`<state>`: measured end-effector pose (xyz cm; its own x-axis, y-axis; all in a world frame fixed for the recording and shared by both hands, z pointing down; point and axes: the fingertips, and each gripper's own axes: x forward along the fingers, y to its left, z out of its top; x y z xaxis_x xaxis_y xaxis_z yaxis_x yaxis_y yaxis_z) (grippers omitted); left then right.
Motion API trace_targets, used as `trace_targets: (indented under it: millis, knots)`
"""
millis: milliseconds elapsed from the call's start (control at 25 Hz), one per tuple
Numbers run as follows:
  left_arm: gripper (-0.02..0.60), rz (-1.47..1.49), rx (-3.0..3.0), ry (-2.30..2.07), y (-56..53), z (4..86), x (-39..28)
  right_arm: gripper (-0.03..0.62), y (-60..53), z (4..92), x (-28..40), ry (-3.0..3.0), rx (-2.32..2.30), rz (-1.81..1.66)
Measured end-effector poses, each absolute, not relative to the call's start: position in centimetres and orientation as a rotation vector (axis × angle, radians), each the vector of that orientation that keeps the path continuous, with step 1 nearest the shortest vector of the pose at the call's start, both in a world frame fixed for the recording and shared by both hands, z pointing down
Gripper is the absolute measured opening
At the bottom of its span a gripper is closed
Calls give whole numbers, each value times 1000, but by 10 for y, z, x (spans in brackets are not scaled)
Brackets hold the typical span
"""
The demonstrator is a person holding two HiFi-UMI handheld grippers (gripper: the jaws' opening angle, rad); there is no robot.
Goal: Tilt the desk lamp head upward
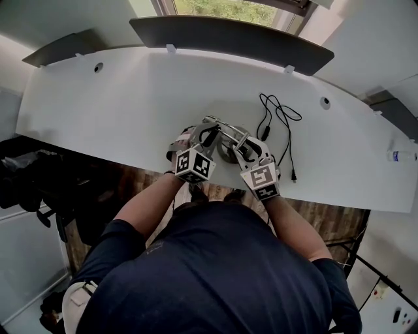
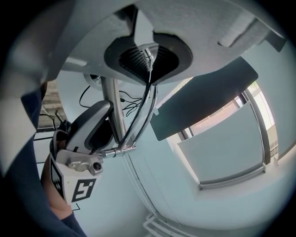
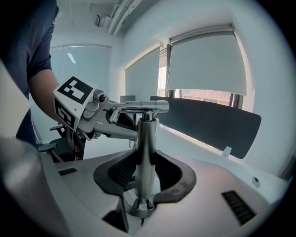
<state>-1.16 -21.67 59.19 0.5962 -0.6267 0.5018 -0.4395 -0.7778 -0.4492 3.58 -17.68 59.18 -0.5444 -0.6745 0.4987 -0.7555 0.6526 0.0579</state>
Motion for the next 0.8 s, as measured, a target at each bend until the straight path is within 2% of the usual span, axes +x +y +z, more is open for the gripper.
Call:
trace_targets:
  millis: [800]
  knots:
    - [34,-1094,-2422,834,-219,575,-18,133,-179,591,34,-2326,1129,256]
